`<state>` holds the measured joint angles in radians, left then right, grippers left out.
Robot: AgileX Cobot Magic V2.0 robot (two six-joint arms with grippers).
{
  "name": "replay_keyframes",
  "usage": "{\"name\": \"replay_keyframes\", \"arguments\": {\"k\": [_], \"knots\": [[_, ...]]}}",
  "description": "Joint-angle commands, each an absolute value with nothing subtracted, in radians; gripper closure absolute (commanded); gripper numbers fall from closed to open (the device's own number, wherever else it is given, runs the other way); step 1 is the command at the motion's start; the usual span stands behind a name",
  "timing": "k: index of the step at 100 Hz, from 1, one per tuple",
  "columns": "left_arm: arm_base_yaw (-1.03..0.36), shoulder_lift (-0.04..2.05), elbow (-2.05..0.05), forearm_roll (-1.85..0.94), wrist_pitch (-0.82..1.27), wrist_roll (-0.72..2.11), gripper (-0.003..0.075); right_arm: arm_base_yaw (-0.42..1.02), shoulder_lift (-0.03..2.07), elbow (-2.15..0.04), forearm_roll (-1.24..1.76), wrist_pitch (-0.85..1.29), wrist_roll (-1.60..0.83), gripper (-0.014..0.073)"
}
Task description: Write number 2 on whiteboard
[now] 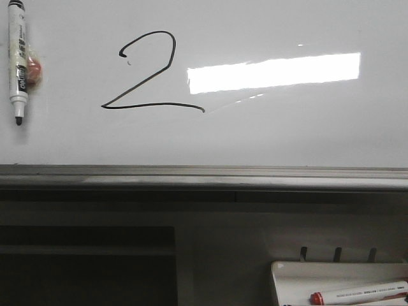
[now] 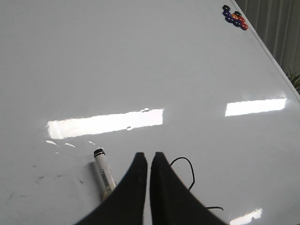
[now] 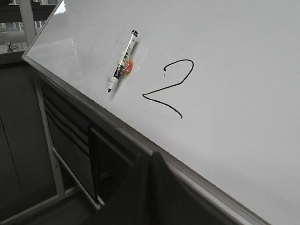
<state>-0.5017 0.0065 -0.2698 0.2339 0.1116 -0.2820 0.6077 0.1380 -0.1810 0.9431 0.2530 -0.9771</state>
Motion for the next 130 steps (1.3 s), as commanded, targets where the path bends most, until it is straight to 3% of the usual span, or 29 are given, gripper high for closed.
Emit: {"name": "replay_keyframes", "arguments": {"k": [1,25,58,75,85,99,130], "knots": [[-0.498,0.018,-0.296,0.237,0.046,-0.283,0.0741,0.601,0.147,-0.207,0.962,0.196,-0.986,0.0655],[-0.476,0.008,-0.260,0.244,0.062,-0.283,0.0741,0.601,0.147,-0.207,0.962,0.194,-0.986,0.0655],[-0.148,-0.032,-0.151,0.154,0.072,-0.148,0.0741,0.601,0.147,-0.207,0.962,0.193,-0.986,0.0655],[-0.050,-0.032,-0.048,0.039,0.070,0.000,0.0741,0.601,0.147,-0.207,0.962,0.193,-0.986,0.0655],[-0.043,-0.032,0.015,0.038,0.070,0.000,0.0741,0.601,0.147,-0.207,0.964,0.193,-0.986,0.0655],[-0.043,-0.032,0.012,0.046,0.263,0.000,0.0741,0.601,0.147,-0.207,0.964,0.193,-0.986,0.0655],[-0.043,-0.031,0.012,0.043,0.255,0.000,0.0741,0.601,0.147,-0.207,0.964,0.193,-0.986,0.0655]]}}
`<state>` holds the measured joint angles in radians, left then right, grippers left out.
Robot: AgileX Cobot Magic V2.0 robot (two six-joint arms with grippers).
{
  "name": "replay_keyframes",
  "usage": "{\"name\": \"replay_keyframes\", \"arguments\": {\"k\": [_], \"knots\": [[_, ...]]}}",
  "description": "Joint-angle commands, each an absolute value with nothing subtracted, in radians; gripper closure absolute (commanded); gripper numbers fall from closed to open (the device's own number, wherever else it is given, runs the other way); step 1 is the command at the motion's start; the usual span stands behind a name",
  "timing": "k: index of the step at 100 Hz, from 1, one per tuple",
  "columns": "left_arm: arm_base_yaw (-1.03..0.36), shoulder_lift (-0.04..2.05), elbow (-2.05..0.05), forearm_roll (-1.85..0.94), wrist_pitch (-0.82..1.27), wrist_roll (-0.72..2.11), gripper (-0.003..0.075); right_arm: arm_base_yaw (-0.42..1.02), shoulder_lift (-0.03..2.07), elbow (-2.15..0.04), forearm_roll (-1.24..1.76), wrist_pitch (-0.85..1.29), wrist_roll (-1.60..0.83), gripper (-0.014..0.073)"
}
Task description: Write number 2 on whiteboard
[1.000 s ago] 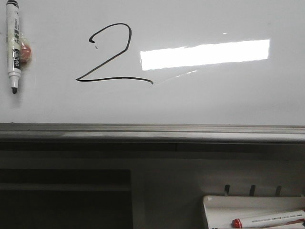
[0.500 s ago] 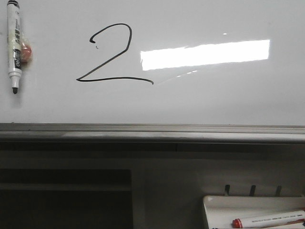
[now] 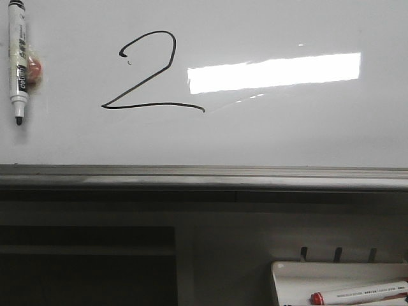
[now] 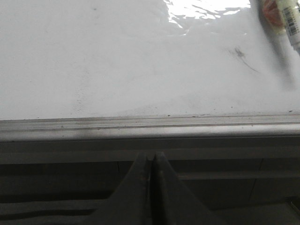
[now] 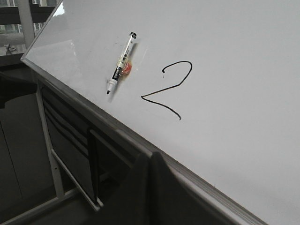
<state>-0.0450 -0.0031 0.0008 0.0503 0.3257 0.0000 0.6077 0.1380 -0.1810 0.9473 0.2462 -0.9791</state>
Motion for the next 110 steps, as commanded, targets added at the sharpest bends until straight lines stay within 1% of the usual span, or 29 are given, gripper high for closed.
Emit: {"name": "replay_keyframes", "arguments": {"k": [1,80,84,90,92,93,94,96,97,98,103,110], "knots": [[-0.043,-0.031,0.012,0.043,0.255,0.000,0.0741,0.601,0.147,-0.207,0.964,0.193,-0.986,0.0655],[-0.043,-0.031,0.012,0.043,0.255,0.000,0.0741,0.601,0.147,-0.207,0.962,0.191,-0.976,0.0655],[-0.043,-0.031,0.012,0.043,0.255,0.000,0.0741,0.601,0.147,-0.207,0.913,0.186,-0.918,0.0655],[-0.043,-0.031,0.012,0.043,0.255,0.000,0.0741,0.601,0.147,-0.207,0.739,0.179,-0.698,0.0655],[-0.043,-0.031,0.012,0.043,0.255,0.000,0.0741,0.601,0.147,-0.207,0.655,0.177,-0.634,0.0655],[-0.043,-0.031,0.012,0.043,0.255,0.000,0.0741,0.601,0.147,-0.207,0.596,0.177,-0.537,0.0655],[-0.043,-0.031,0.012,0.043,0.255,0.000,0.0741,0.601,0.147,-0.207,0.566,0.177,-0.537,0.0655],[-0.043,-0.031,0.012,0.043,0.255,0.000,0.0741,0.601,0.147,-0.207,0.446,0.177,-0.410,0.0655],[-0.043,-0.031,0.012,0.043,0.255,0.000,0.0741,0.601,0.147,-0.207,0.446,0.177,-0.380,0.0655],[-0.043,-0.031,0.012,0.043,0.255,0.000,0.0741,0.601,0.147,-0.207,0.360,0.177,-0.319,0.0655],[-0.043,-0.031,0.012,0.043,0.255,0.000,0.0741,0.601,0.147,-0.207,0.166,0.177,-0.132,0.0655],[-0.043,-0.031,0.012,0.043,0.255,0.000,0.0741,0.601,0.147,-0.207,-0.030,0.156,0.034,0.0655]]}}
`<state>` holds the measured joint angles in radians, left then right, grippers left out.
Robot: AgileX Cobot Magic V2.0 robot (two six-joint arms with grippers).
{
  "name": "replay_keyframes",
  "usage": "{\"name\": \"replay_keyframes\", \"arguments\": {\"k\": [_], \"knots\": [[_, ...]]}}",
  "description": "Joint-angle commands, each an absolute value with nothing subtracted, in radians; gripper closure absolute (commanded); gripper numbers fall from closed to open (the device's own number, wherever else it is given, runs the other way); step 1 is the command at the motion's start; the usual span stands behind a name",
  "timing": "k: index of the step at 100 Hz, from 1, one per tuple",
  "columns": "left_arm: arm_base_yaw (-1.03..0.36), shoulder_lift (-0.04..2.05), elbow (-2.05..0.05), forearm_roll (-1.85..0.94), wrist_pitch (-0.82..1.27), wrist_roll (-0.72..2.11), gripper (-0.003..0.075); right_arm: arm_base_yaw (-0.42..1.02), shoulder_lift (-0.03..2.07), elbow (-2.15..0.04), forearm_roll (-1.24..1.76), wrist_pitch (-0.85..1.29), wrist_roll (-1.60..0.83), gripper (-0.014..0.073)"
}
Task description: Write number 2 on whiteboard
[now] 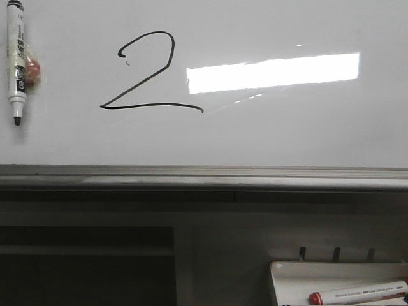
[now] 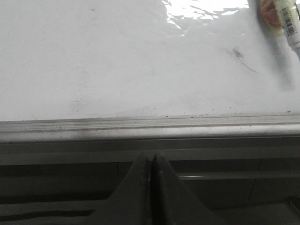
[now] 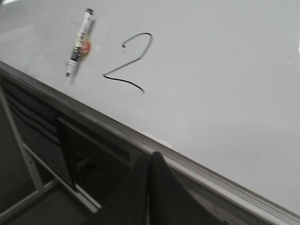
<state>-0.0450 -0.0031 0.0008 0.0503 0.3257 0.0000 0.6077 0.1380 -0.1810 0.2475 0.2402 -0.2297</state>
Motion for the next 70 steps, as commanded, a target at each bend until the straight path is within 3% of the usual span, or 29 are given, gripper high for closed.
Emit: {"name": "replay_keyframes", "arguments": {"k": [1,16,46,70], "knots": [[-0.043,-0.031,0.012,0.043,0.255,0.000,0.0741,0.599,0.147,-0.207,-0.047,0.148,0.055,0.0655],[-0.043,-0.031,0.012,0.043,0.255,0.000,0.0741,0.518,0.147,-0.207,-0.186,0.081,0.078,0.0655],[-0.043,-0.031,0.012,0.043,0.255,0.000,0.0741,0.087,0.147,-0.201,-0.133,0.074,0.078,0.0655],[-0.043,-0.031,0.012,0.043,0.255,0.000,0.0741,-0.108,0.123,-0.157,-0.133,0.073,0.078,0.0655]]}}
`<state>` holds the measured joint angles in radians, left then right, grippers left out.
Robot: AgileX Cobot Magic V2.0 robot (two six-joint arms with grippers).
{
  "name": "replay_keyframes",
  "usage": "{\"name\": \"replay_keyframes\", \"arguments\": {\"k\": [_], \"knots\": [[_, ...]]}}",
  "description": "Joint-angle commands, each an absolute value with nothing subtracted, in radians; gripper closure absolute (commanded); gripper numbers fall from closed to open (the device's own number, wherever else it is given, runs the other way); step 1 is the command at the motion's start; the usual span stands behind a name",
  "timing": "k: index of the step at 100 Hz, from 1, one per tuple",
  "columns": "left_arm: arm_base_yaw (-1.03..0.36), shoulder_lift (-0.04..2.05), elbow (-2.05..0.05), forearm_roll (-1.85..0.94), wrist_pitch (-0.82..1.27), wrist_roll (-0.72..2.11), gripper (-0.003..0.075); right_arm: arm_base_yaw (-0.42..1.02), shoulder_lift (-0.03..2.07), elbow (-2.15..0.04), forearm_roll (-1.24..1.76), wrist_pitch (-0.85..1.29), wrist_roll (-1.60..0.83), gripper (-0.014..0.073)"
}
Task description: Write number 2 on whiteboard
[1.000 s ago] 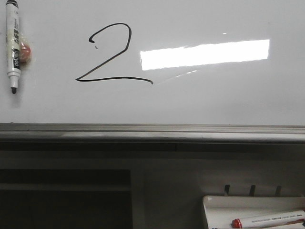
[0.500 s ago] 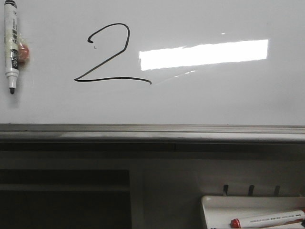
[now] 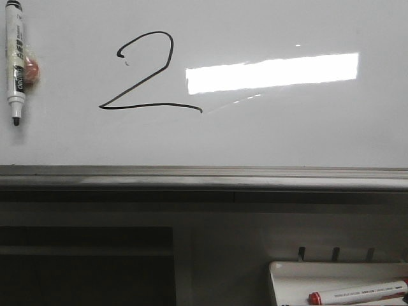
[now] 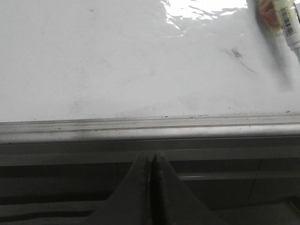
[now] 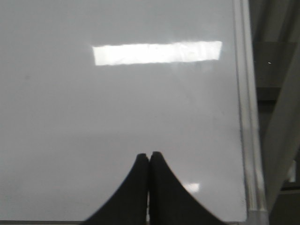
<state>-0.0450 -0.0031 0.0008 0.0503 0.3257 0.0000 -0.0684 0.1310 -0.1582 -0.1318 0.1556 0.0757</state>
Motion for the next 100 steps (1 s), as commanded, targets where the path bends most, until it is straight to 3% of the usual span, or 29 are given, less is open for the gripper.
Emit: {"name": "replay_keyframes", "arguments": {"k": [1,21,35,100], "knots": [[-0.043,-0.031,0.012,0.043,0.255,0.000,0.0741,-0.113,0.120,-0.152,-0.133,0.070,0.078,0.0655],[-0.043,-0.031,0.012,0.043,0.255,0.000,0.0741,-0.135,-0.021,0.044,-0.125,0.051,0.080,0.0655],[-0.043,-0.031,0.012,0.041,0.255,0.000,0.0741,-0.135,-0.030,0.040,-0.087,0.315,0.080,0.0655],[-0.043,-0.031,0.012,0.041,0.255,0.000,0.0741,-0.135,-0.030,0.038,-0.087,0.296,0.080,0.0655]]}}
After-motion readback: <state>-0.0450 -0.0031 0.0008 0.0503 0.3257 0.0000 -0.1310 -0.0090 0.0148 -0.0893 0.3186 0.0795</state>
